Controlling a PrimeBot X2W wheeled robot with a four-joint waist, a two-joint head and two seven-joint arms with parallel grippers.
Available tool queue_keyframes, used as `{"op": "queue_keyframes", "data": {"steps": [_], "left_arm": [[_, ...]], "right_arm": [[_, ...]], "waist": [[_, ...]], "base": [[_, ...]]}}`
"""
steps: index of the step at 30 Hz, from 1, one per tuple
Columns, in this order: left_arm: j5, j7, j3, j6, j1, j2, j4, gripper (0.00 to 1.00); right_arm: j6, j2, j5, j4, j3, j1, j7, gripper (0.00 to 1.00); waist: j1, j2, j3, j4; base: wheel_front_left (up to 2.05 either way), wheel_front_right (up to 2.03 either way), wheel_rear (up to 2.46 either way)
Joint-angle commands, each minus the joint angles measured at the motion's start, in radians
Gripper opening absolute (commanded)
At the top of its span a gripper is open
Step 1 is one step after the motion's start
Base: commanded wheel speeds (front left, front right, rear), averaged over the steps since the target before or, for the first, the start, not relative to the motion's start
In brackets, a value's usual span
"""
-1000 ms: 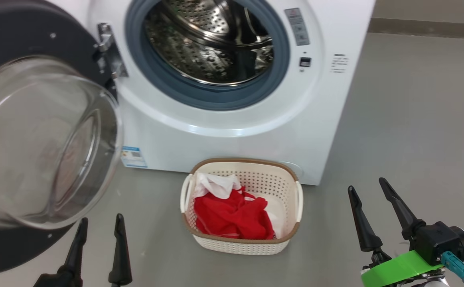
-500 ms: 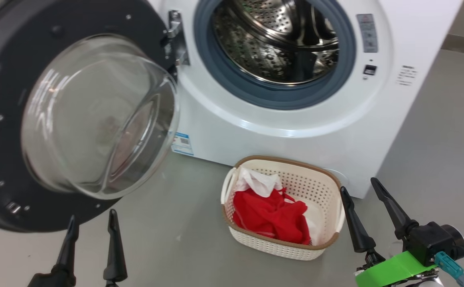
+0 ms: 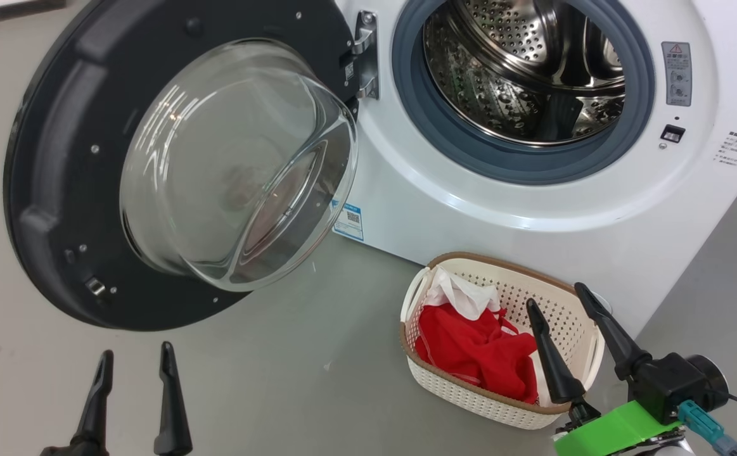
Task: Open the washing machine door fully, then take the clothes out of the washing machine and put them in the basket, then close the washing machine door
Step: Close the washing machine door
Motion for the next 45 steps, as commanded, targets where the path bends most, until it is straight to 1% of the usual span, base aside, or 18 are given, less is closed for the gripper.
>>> {"op": "queue_keyframes", "data": {"steps": [1, 9, 10, 11, 12, 20, 26, 30, 37, 40, 43, 44, 45], "left_arm": [[0.001, -0.002, 0.039, 0.009, -0.017, 0.014, -0.031, 1.00], [-0.004, -0.021, 0.048, 0.020, -0.005, 0.010, -0.045, 1.00], [-0.004, -0.022, 0.048, 0.020, -0.004, 0.011, -0.046, 0.85], [-0.004, -0.023, 0.048, 0.020, -0.004, 0.012, -0.046, 0.34], [-0.004, -0.025, 0.048, 0.019, -0.004, 0.013, -0.046, 0.00], [-0.010, -0.054, 0.076, 0.019, -0.035, 0.020, -0.065, 0.00], [-0.052, -0.068, 0.161, 0.013, -0.127, 0.041, -0.058, 0.00], [-0.105, -0.074, 0.220, -0.017, -0.203, 0.044, -0.020, 0.00], [-0.148, -0.076, 0.309, -0.073, -0.390, 0.084, 0.090, 0.00], [-0.187, -0.077, 0.355, -0.103, -0.487, 0.093, 0.168, 0.00], [-0.229, -0.077, 0.401, -0.142, -0.582, 0.104, 0.261, 0.00], [-0.229, -0.077, 0.401, -0.142, -0.582, 0.104, 0.261, 0.00], [-0.244, -0.077, 0.415, -0.152, -0.612, 0.104, 0.292, 0.00]], "right_arm": [[0.005, -0.007, -0.011, -0.021, 0.027, -0.048, -0.006, 1.00], [0.005, -0.007, -0.015, 0.004, 0.046, -0.065, -0.006, 1.00], [0.005, -0.007, -0.015, 0.006, 0.047, -0.066, -0.006, 1.00], [0.005, -0.007, -0.015, 0.008, 0.048, -0.067, -0.006, 1.00], [0.005, -0.007, -0.015, 0.009, 0.048, -0.068, -0.006, 1.00], [0.005, -0.007, -0.007, 0.016, 0.043, -0.054, -0.006, 1.00], [0.005, -0.007, -0.005, 0.011, 0.035, -0.036, -0.006, 1.00], [0.005, -0.007, -0.005, 0.006, 0.027, -0.027, -0.006, 1.00], [0.005, -0.007, -0.010, 0.001, 0.018, -0.014, -0.006, 1.00], [0.005, -0.007, -0.013, 0.000, 0.016, -0.012, -0.006, 1.00], [0.005, -0.007, -0.015, -0.004, 0.016, -0.012, -0.006, 1.00], [0.005, -0.007, -0.015, -0.004, 0.016, -0.012, -0.006, 1.00], [0.005, -0.007, -0.016, -0.004, 0.017, -0.012, -0.006, 1.00]], "waist": [[0.0000, 0.0000, 0.006, 0.006], [0.0000, 0.0000, 0.006, 0.007], [0.0000, 0.0000, 0.005, 0.007], [0.0000, 0.0000, 0.004, 0.006], [0.0000, 0.0000, 0.002, 0.006], [0.0000, 0.0000, -0.016, -0.003], [0.0000, 0.0000, -0.029, -0.013], [0.0000, 0.0000, -0.035, -0.020], [0.0000, 0.0000, -0.036, -0.028], [0.0000, 0.0000, -0.033, -0.031], [0.0000, 0.0000, -0.026, -0.038], [0.0000, 0.0000, -0.026, -0.038], [0.0000, 0.0000, -0.022, -0.041]], "base": [[0.00, 0.00, 0.00], [0.00, 0.00, 0.00], [0.00, 0.00, 0.00], [0.00, 0.00, 0.00], [0.00, 0.00, 0.00], [0.00, 0.00, 0.00], [0.00, 0.00, 0.00], [0.00, 0.00, 0.00], [0.00, 0.00, 0.00], [0.00, 0.00, 0.00], [0.00, 0.00, 0.00], [0.00, 0.00, 0.00], [0.00, 0.00, 0.00]]}}
